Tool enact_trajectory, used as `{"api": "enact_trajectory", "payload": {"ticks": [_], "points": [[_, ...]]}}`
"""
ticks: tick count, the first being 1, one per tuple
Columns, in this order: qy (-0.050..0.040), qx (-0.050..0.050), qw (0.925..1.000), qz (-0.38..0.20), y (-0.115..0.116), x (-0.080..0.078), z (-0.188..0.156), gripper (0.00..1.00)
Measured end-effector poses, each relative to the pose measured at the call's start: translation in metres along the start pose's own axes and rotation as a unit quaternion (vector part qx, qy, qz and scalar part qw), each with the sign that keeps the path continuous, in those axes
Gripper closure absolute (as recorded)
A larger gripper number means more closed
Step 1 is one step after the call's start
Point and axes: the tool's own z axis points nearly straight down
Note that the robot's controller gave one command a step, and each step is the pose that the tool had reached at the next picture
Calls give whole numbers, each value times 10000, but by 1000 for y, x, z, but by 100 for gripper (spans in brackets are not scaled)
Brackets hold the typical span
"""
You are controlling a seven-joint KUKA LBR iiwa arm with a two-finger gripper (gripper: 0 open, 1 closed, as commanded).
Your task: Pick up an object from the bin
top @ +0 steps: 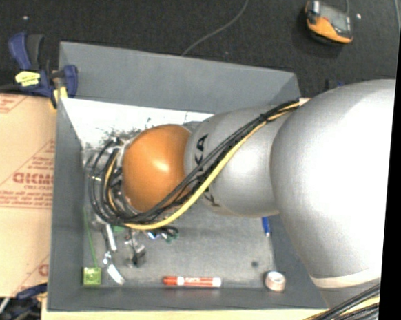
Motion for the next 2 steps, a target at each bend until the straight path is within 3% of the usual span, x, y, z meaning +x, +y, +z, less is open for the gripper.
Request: {"api": "enact_trajectory", "payload": {"ticks": [1,2], "points": [[10,15,9999,105,-18,19,2,0],[3,20,9962,-865,-10,22,-10,0]]}}
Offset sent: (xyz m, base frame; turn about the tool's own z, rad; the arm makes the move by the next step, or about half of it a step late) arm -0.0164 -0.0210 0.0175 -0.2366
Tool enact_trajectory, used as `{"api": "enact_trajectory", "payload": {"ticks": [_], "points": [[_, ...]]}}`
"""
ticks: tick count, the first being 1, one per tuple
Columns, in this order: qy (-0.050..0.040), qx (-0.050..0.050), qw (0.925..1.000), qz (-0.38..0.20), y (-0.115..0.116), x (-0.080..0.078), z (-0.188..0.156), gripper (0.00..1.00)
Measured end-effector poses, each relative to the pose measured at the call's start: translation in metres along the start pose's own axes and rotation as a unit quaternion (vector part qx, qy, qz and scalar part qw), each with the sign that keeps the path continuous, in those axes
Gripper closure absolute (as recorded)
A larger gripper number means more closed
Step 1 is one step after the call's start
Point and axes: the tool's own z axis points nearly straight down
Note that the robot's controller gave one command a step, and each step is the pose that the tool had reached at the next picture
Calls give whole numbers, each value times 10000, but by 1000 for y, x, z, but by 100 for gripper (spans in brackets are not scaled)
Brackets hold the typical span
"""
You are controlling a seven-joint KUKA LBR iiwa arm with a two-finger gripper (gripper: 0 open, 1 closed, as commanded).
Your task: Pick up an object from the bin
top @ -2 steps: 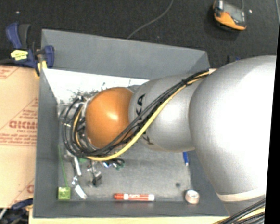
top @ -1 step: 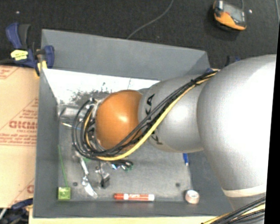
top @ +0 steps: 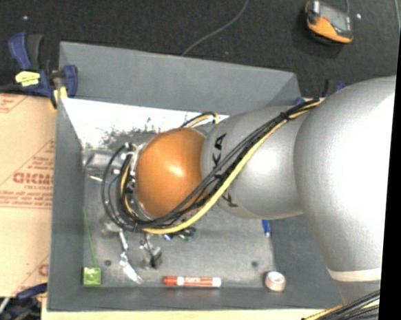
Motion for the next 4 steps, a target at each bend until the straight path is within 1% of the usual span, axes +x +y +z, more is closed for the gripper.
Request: {"api": "enact_trajectory", "payload": {"ticks": [1,2,3,4], "points": [[4,-13,9995,321,16,-16,16,0],[2,-4,10000,-63,6,25,20,0],[-20,-4,9971,-762,4,-5,22,0],[9,20,9971,-758,-31,63,-10,100]]}}
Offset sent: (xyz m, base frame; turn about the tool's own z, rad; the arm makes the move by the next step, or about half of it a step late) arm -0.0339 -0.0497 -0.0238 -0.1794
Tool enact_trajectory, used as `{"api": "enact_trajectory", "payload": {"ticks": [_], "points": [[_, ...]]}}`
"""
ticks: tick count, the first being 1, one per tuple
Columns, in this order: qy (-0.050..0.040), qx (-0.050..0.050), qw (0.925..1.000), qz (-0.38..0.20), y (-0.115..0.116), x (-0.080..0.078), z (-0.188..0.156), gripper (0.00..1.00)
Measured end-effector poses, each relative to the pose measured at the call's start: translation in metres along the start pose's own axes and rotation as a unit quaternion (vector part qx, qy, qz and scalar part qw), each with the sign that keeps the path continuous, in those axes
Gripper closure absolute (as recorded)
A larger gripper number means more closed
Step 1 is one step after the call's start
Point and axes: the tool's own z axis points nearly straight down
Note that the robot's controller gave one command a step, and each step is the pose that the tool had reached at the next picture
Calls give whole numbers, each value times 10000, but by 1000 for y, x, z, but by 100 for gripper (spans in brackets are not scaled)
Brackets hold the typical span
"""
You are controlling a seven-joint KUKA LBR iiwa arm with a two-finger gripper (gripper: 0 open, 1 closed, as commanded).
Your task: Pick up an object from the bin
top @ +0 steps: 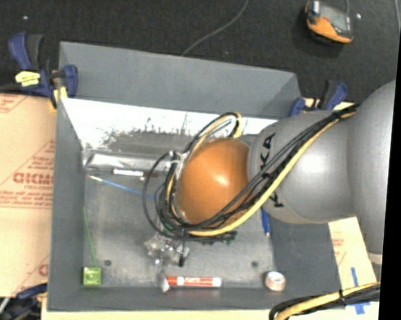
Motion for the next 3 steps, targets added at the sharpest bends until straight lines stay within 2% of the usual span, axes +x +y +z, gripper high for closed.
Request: {"api": "enact_trajectory", "payload": {"ticks": [1,2,3], "points": [[-7,-6,10000,-2,1,-2,1,100],[-65,21,9993,368,-13,37,-3,100],[-21,-9,9992,411,-77,95,-41,100]]}}
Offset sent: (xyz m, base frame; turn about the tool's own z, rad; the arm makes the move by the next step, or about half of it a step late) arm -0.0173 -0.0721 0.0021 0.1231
